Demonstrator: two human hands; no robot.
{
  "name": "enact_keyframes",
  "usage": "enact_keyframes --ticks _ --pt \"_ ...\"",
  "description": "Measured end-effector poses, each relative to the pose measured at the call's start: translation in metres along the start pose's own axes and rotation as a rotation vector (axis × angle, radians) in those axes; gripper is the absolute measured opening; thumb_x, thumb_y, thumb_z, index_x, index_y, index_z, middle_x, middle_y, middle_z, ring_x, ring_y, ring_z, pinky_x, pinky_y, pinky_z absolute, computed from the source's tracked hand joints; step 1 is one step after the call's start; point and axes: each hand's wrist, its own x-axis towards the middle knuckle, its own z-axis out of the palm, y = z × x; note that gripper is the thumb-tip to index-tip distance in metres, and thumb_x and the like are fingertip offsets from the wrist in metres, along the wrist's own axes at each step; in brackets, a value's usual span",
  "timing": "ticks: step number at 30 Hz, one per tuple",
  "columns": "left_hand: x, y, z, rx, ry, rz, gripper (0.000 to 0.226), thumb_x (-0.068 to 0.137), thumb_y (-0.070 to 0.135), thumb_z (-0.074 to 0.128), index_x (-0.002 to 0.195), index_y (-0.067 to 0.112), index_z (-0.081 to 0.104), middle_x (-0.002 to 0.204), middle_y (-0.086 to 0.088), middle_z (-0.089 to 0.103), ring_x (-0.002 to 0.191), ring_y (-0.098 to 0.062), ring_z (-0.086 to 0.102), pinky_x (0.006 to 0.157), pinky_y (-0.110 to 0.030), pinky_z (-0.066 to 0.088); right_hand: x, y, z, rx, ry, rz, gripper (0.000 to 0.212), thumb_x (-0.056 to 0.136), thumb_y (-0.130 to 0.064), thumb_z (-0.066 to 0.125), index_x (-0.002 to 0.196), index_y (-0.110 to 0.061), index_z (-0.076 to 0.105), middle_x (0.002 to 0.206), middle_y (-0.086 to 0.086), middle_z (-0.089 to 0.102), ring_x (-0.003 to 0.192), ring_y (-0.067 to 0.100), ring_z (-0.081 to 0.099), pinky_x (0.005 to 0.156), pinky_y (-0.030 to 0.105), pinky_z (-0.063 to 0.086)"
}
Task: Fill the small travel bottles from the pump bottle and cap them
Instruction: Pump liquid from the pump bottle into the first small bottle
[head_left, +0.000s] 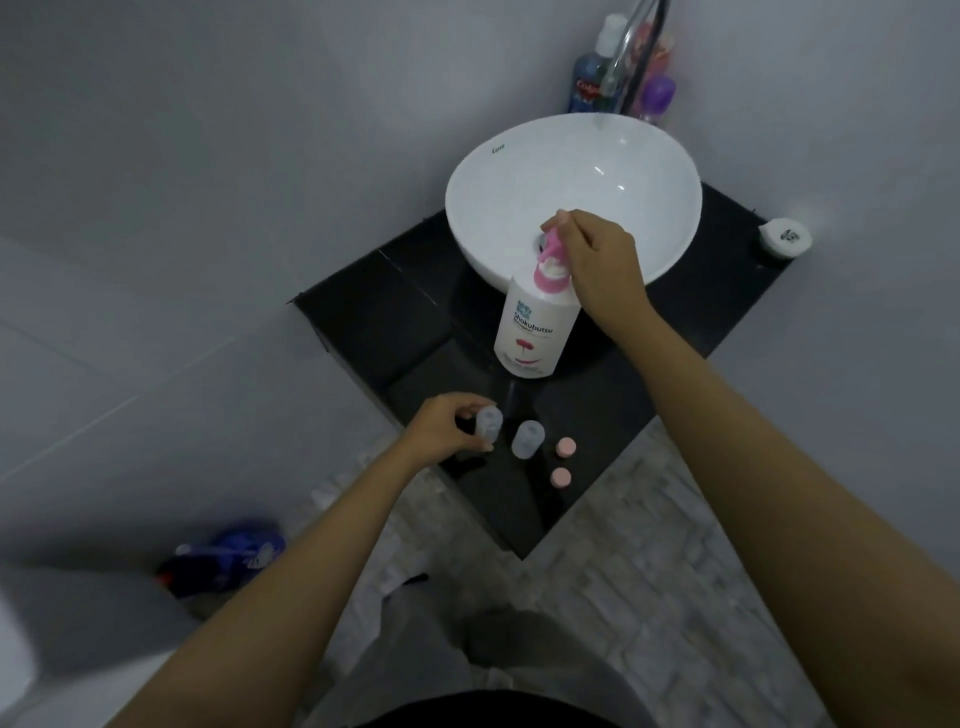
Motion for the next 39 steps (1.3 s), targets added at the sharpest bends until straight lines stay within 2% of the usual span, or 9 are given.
enact_keyframes --ticks 7,12,16,18,20,25,30,36,39 --pt "0.003 0.001 0.010 0.001 0.033 0.020 0.046 0.066 0.016 0.083 0.110 0.015 0.069 0.109 0.001 0.070 0.102 -0.014 0.063 0.089 -0.023 0.050 0.000 0.000 0.001 0.016 -0.001 -0.006 0.037 0.100 -0.027 0.038 0.097 -0.007 0.069 0.081 -0.002 0.069 0.092 0.019 0.064 0.083 0.030 0.047" --pt "-0.001 0.014 0.004 -0.112 0.080 0.017 0.037 0.072 0.014 0.078 0.107 0.017 0.067 0.105 0.003 0.068 0.097 -0.008 0.063 0.087 -0.021 0.048 0.001 0.002 0.002 0.019 0.009 -0.004 0.037 0.100 -0.028 0.038 0.096 -0.009 0.069 0.090 0.004 0.072 0.092 0.019 0.064 0.084 0.031 0.048" --pt "-0.006 0.040 -0.013 -0.163 0.155 0.088 0.034 0.077 0.019 0.075 0.109 0.025 0.064 0.109 -0.001 0.067 0.100 -0.013 0.064 0.089 -0.024 0.050 0.000 0.002 0.001 0.020 0.002 -0.001 0.037 0.100 -0.029 0.038 0.099 -0.009 0.069 0.093 0.004 0.072 0.093 0.018 0.064 0.085 0.031 0.048" --pt "-0.009 0.059 -0.024 -0.167 0.194 0.146 0.031 0.080 0.020 0.071 0.108 0.029 0.061 0.108 -0.001 0.064 0.097 -0.009 0.062 0.086 -0.016 0.048 -0.001 0.001 0.000 0.019 0.001 -0.011 0.037 0.100 -0.028 0.038 0.099 -0.009 0.069 0.094 0.003 0.071 0.093 0.018 0.064 0.085 0.032 0.048" --pt "-0.013 0.080 -0.037 -0.123 0.229 0.202 0.029 0.084 0.021 0.067 0.109 0.033 0.059 0.103 0.002 0.060 0.090 -0.002 0.058 0.078 -0.007 0.045 -0.002 0.000 -0.001 0.022 -0.007 -0.013 0.036 0.100 -0.026 0.038 0.096 -0.007 0.069 0.093 0.005 0.071 0.092 0.020 0.064 0.084 0.033 0.048" --pt "-0.015 0.114 -0.059 0.070 0.263 0.255 0.038 0.090 0.031 0.059 0.127 0.034 0.051 0.093 0.012 0.049 0.083 0.003 0.050 0.069 -0.012 0.036 0.004 -0.006 -0.005 0.019 -0.053 0.008 0.034 0.096 -0.022 0.042 0.085 -0.001 0.067 0.080 0.008 0.071 0.084 0.028 0.065 0.080 0.039 0.051" --pt "-0.018 0.128 -0.066 0.137 0.238 0.301 0.032 0.092 0.033 0.054 0.117 0.049 0.041 0.092 0.003 0.051 0.081 -0.001 0.049 0.068 -0.018 0.036 0.016 -0.014 -0.002 0.124 -0.161 0.058 0.033 0.093 -0.028 0.053 0.081 -0.002 0.071 0.070 0.007 0.071 0.063 0.009 0.062 0.074 0.025 0.049" --pt "-0.012 0.123 -0.073 0.163 0.205 0.322 0.039 0.091 0.035 0.054 0.125 0.048 0.039 0.094 0.001 0.049 0.084 -0.004 0.047 0.070 -0.019 0.035 0.018 -0.012 0.008 0.276 -0.136 0.148 0.039 0.096 -0.026 0.050 0.083 0.005 0.072 0.072 0.022 0.070 0.065 0.022 0.065 0.074 0.023 0.052" --pt "-0.006 0.124 -0.076 0.153 0.210 0.319 0.042 0.090 0.037 0.053 0.130 0.044 0.042 0.097 0.002 0.049 0.085 -0.002 0.046 0.069 -0.016 0.033 0.017 -0.011 0.013 0.277 -0.086 0.171 0.038 0.096 -0.027 0.050 0.084 0.002 0.073 0.068 0.015 0.070 0.058 0.011 0.062 0.068 0.020 0.050"
